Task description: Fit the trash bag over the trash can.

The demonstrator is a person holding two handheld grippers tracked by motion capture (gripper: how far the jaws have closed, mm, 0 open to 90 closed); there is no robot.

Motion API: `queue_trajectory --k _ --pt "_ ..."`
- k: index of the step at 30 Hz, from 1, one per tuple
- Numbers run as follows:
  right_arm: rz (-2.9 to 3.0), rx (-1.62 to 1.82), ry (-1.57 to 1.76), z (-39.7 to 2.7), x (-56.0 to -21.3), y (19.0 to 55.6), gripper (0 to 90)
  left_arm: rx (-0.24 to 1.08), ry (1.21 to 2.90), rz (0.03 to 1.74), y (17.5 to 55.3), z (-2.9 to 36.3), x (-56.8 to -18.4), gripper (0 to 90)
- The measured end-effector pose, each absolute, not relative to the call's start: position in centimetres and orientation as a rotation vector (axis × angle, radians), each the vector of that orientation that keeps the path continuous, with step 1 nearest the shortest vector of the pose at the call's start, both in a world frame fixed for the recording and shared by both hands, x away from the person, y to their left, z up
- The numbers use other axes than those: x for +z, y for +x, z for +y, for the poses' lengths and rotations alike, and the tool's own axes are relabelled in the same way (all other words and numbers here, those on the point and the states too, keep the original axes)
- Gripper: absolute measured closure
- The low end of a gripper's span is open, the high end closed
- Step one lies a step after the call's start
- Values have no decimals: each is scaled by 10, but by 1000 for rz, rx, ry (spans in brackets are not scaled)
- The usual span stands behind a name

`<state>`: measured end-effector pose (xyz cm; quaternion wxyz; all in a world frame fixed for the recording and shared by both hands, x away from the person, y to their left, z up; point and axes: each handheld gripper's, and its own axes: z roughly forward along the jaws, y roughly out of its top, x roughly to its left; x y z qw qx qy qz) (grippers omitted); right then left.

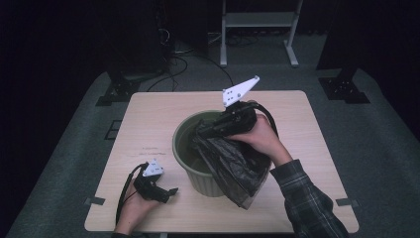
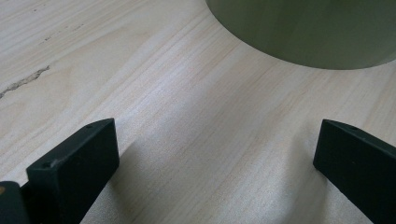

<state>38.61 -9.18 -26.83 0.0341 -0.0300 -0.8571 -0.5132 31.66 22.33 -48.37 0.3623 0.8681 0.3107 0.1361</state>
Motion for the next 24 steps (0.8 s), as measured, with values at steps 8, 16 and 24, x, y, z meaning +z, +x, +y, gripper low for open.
queue_trajectory --k 8,16,24 --pt "-2722 -1518 -142 -115 -273 381 831 350 2236 800 317 223 -484 0" --pt "-2728 -1519 -182 -135 -285 379 828 354 2233 809 316 223 -484 0" --pt "-2723 -1525 -184 -140 -288 378 888 329 2146 794 313 229 -469 0"
